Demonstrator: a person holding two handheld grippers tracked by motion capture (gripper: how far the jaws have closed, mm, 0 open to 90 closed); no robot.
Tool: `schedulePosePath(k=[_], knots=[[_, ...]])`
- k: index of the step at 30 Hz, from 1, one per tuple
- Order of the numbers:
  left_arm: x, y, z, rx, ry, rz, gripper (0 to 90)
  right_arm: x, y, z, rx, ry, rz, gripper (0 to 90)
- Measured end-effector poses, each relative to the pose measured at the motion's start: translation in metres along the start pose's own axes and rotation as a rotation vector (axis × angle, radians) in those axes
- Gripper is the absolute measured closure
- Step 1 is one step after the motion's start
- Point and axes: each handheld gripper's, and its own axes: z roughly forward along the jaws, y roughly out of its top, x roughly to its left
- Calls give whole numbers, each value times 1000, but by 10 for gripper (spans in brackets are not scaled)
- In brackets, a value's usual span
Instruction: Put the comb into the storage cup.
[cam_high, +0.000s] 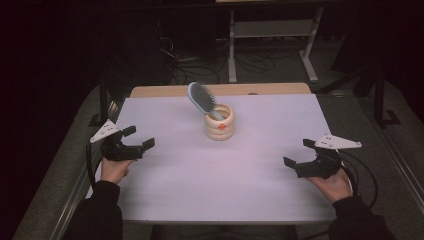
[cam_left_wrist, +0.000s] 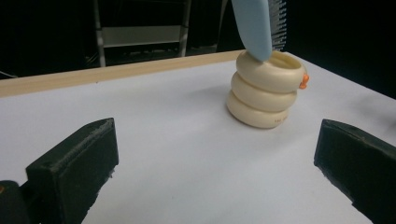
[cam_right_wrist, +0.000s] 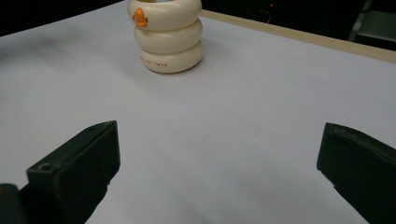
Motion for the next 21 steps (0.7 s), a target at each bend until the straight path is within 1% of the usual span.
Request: schedulePosePath(k=[4, 6, 8, 12, 15, 16, 17, 18, 19, 21], knots=[[0, -5, -3, -9, 8, 1, 0, -1, 0, -1, -4, 0, 9, 0], [-2, -9, -9, -26, 9, 11, 0, -2, -1, -1, -8, 3, 20, 0], [-3, -13, -13, -42, 11, 12, 0, -3, -2, -1, -11, 4, 26, 0], [-4, -20, -22, -56, 25, 21, 0, -6, -3, -1, -11, 6, 43, 0], [-4, -25, -31, -80, 37, 27, 0, -8, -4, -2, -12, 8, 55, 0], [-3, -27, -34, -81, 43, 38, 0, -8, -4, -2, -13, 9, 59, 0], [-3, -27, -34, -81, 43, 38, 0, -8, -4, -2, -13, 9, 59, 0], [-4, -31, -39, -57, 55, 76, 0, -9, -5, -2, -14, 11, 64, 0], [-3, -32, -41, -51, 54, 81, 0, -9, -5, -1, -14, 12, 64, 0], [-1, -35, -44, -41, 52, 72, 0, -9, -5, -1, -13, 13, 65, 0]])
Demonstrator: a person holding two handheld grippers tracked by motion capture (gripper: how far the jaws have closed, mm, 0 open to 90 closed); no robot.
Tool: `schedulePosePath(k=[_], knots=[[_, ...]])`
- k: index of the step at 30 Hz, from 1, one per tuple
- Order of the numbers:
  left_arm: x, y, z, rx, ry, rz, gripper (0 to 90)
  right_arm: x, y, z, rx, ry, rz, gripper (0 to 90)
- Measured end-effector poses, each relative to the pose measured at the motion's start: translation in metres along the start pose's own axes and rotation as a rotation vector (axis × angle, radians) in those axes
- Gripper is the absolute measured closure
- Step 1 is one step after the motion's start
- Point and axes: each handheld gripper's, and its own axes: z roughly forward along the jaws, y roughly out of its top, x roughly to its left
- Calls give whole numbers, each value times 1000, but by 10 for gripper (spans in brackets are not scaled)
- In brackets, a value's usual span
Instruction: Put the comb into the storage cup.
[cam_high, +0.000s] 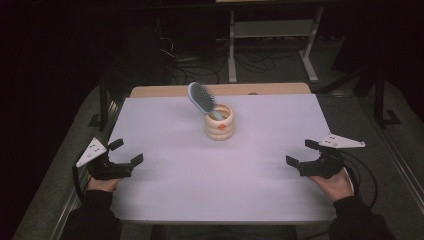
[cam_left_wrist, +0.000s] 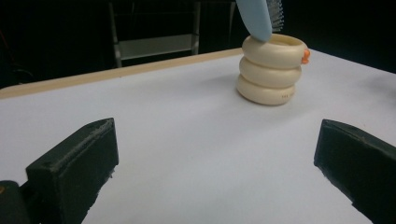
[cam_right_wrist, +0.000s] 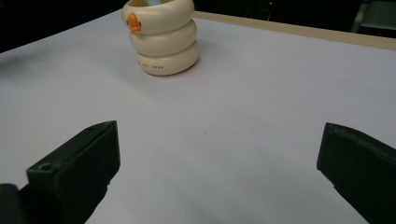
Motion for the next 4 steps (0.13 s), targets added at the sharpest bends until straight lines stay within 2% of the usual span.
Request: schedulePosePath(k=[4], knots=[[4, -3, -3, 10, 2, -21, 0, 0, -1, 1, 6, 3, -1, 0]])
